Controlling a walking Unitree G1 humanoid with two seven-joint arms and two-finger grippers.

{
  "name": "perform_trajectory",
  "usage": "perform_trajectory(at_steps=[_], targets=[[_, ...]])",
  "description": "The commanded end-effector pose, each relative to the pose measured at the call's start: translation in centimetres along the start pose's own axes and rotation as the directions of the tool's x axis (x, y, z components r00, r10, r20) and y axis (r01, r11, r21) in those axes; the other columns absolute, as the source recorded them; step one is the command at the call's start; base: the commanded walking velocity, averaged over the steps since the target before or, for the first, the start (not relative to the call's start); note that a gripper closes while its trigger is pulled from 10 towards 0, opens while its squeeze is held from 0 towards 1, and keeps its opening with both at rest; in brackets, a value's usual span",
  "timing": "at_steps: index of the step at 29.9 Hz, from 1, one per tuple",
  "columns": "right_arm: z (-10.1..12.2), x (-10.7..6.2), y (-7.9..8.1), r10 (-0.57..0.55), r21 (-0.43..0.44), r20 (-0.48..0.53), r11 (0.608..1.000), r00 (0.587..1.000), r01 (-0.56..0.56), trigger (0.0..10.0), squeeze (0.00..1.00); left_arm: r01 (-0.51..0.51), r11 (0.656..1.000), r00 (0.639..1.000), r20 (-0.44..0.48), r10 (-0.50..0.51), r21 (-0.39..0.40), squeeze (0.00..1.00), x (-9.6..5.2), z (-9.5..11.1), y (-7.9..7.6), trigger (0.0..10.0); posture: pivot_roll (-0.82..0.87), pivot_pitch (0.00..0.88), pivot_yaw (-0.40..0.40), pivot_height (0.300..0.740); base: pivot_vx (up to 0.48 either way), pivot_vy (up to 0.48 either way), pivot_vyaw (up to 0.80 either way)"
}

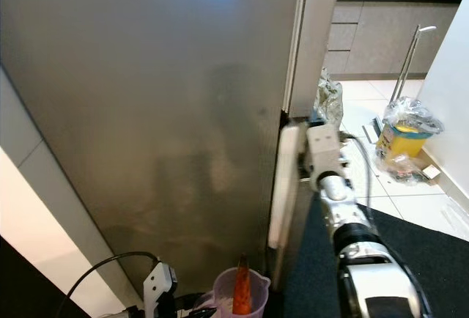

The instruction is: Restocking fridge

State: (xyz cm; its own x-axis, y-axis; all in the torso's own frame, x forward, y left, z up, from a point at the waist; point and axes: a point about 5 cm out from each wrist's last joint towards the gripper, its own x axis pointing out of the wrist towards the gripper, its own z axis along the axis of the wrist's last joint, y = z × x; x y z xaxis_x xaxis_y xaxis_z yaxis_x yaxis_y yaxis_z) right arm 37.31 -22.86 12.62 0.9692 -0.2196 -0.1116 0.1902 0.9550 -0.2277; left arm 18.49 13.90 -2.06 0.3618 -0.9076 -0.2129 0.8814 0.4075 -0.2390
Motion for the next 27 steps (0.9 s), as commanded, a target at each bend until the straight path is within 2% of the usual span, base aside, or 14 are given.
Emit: perform_trajectory(at_steps=[1, 5, 11, 13, 14, 17, 18, 20, 24, 25, 26, 27], targets=[[-0.8, -0.2, -0.1, -0.018, 0.015, -0.032, 1.000, 0.999, 0.019, 10.0, 0.00, 0.022, 1.000, 1.000, 0.013, -0.022, 0.015, 0.00, 0.3, 0.4, -0.1, 10.0, -0.07, 0.005, -0.014, 0.740, 0.000, 0.000, 0.00], [-1.0, -0.2, -0.1, -0.021, 0.011, -0.038, 1.000, 0.999, 0.022, 10.0, 0.00, 0.024, 1.000, 1.000, 0.012, -0.024, 0.013, 0.00, 0.3, 0.3, -0.1, 10.0, -0.07, 0.006, -0.014, 0.740, 0.000, 0.000, 0.00], [-2.4, -0.6, -0.3, -0.032, -0.018, -0.082, 0.999, 0.996, 0.030, 10.0, 0.00, 0.029, 0.999, 1.000, 0.010, -0.029, 0.014, 0.00, 0.4, 0.4, -0.2, 10.0, -0.07, 0.007, -0.012, 0.740, 0.000, 0.000, 0.00], [-4.1, -1.3, -0.5, -0.034, -0.053, -0.131, 0.998, 0.991, 0.028, 10.0, 0.00, 0.030, 0.999, 0.999, 0.010, -0.031, 0.013, 0.00, 0.4, 0.4, -0.1, 10.0, -0.07, 0.007, -0.012, 0.740, 0.000, 0.000, 0.00], [-4.1, -1.3, -0.5, -0.034, -0.053, -0.131, 0.998, 0.991, 0.028, 10.0, 0.00, 0.030, 0.999, 0.999, 0.010, -0.031, 0.013, 0.00, 0.4, 0.4, -0.1, 10.0, -0.07, 0.007, -0.012, 0.740, 0.000, 0.000, 0.00], [-8.4, -3.2, -1.2, -0.054, -0.124, -0.262, 0.992, 0.964, 0.022, 10.0, 0.00, 0.026, 1.000, 1.000, 0.014, -0.026, 0.014, 0.00, 0.5, 0.5, -0.1, 10.0, -0.07, 0.006, -0.013, 0.740, 0.000, 0.000, 0.00], [-8.4, -3.2, -1.2, -0.054, -0.124, -0.262, 0.992, 0.964, 0.022, 10.0, 0.00, 0.026, 1.000, 1.000, 0.014, -0.026, 0.014, 0.00, 0.5, 0.5, -0.1, 10.0, -0.07, 0.006, -0.013, 0.740, 0.000, 0.000, 0.00], [-11.1, -4.7, -1.5, -0.057, -0.153, -0.348, 0.988, 0.936, 0.003, 10.0, 0.00, 0.014, 1.000, 1.000, 0.024, -0.015, 0.010, 0.00, 0.6, 0.6, 0.0, 10.0, -0.07, 0.006, -0.013, 0.740, 0.000, 0.000, 0.00], [-17.2, -9.6, -1.9, -0.032, -0.182, -0.547, 0.980, 0.836, -0.082, 10.0, 0.00, -0.004, 1.000, 0.997, 0.081, 0.005, -0.018, 0.00, 1.3, 1.4, 0.3, 10.0, -0.07, 0.006, -0.013, 0.740, 0.000, 0.000, 0.00], [-17.2, -9.6, -1.9, -0.032, -0.182, -0.547, 0.980, 0.836, -0.082, 10.0, 0.00, -0.004, 1.000, 0.997, 0.081, 0.005, -0.018, 0.00, 1.3, 1.4, 0.3, 10.0, -0.07, 0.006, -0.013, 0.740, 0.000, 0.000, 0.00], [-18.9, -11.3, -1.9, -0.020, -0.188, -0.603, 0.975, 0.798, -0.117, 10.0, 0.00, 0.003, 1.000, 0.995, 0.103, 0.000, -0.027, 0.00, 1.6, 1.7, 0.2, 10.0, -0.07, 0.006, -0.013, 0.740, 0.000, 0.000, 0.00], [-18.9, -11.3, -1.9, -0.020, -0.188, -0.603, 0.975, 0.798, -0.117, 10.0, 0.00, 0.003, 1.000, 0.995, 0.103, 0.000, -0.027, 0.00, 1.6, 1.7, 0.2, 10.0, -0.07, 0.006, -0.013, 0.740, 0.000, 0.000, 0.00]])
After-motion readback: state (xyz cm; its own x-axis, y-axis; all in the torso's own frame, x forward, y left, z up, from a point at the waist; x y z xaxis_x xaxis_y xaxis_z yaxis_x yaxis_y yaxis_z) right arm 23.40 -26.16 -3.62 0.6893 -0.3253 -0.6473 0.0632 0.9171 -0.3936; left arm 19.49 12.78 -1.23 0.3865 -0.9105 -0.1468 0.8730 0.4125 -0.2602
